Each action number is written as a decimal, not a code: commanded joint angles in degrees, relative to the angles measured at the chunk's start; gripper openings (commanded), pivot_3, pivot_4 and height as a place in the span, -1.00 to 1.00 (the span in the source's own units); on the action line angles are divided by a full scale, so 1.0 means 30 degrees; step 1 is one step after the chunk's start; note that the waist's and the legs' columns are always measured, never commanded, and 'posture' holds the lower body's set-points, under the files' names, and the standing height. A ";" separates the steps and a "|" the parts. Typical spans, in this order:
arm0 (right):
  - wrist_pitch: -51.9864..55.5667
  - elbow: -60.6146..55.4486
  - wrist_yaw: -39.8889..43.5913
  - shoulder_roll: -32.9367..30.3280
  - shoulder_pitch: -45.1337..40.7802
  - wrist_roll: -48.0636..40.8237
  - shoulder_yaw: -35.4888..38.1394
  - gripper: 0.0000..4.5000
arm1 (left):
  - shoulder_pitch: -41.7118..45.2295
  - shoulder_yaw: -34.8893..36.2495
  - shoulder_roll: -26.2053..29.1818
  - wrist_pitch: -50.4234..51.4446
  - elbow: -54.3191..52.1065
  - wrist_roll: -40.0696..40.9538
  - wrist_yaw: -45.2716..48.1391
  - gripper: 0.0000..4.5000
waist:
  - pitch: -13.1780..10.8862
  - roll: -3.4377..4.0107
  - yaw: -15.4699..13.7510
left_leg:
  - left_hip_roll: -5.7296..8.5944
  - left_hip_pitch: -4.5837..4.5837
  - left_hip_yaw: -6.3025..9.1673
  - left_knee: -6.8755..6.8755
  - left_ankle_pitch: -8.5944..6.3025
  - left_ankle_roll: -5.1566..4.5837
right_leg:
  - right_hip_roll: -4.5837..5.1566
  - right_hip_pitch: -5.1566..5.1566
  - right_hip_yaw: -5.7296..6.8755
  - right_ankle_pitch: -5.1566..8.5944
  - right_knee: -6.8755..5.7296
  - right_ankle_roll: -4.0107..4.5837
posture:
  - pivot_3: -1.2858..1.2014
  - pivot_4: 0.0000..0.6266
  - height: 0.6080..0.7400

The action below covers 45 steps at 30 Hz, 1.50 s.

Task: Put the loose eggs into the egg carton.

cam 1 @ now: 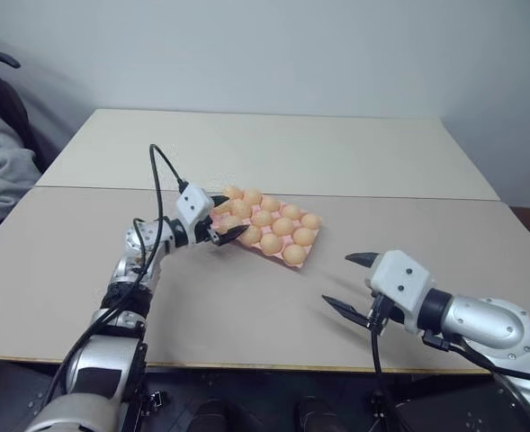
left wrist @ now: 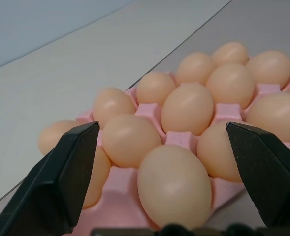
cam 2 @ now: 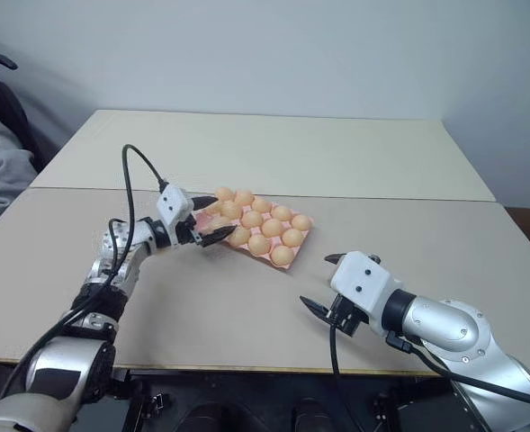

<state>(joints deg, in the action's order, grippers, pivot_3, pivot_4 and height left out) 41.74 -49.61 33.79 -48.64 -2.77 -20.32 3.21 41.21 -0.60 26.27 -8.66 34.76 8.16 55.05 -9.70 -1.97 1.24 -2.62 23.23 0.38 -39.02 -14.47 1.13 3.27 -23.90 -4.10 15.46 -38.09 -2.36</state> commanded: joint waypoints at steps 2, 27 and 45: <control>-0.0391 -0.0479 0.0271 -0.0129 0.0034 0.0060 0.0333 1.00 | -0.2370 0.1393 0.2104 0.1896 -0.4995 0.1574 0.0797 0.99 | 0.0000 0.0000 -0.0008 | -0.0006 -0.0004 0.0000 -0.0001 0.0000 0.0000 | -0.0002 -0.0005 0.0000 0.0000 -0.0009 0.0000 | 0.03 -0.52 1.00; -0.3091 0.1962 0.3507 -0.0330 -0.1214 -0.0023 0.0002 1.00 | -1.4403 0.9383 0.8770 0.8646 -1.6065 0.5184 0.0981 0.99 | 0.0001 0.0004 -0.0134 | -0.0036 -0.0022 -0.0024 0.0013 -0.0001 0.0002 | 0.0000 0.0010 0.0021 0.0004 0.0015 0.0000 | 0.03 -0.52 1.00; -0.2417 0.1426 0.2812 -0.0130 -0.1261 -0.0052 -0.0094 1.00 | -0.5587 0.3525 0.3534 0.7643 -0.8141 0.0651 -0.5840 0.99 | 0.0008 -0.0009 -0.0121 | -0.0017 -0.0067 -0.0007 0.0007 -0.0002 0.0000 | 0.0002 0.0089 0.0029 0.0002 0.0021 -0.0001 | 0.03 -0.52 1.00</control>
<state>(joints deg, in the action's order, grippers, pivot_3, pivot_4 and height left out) 34.39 -43.20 42.69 -48.83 -6.35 -20.41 1.52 23.21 10.17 36.86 15.20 9.26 10.33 37.97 -9.68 -1.99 0.88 -2.67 23.04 0.36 -38.99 -14.47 1.13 3.28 -23.64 -4.02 15.46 -38.02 -2.36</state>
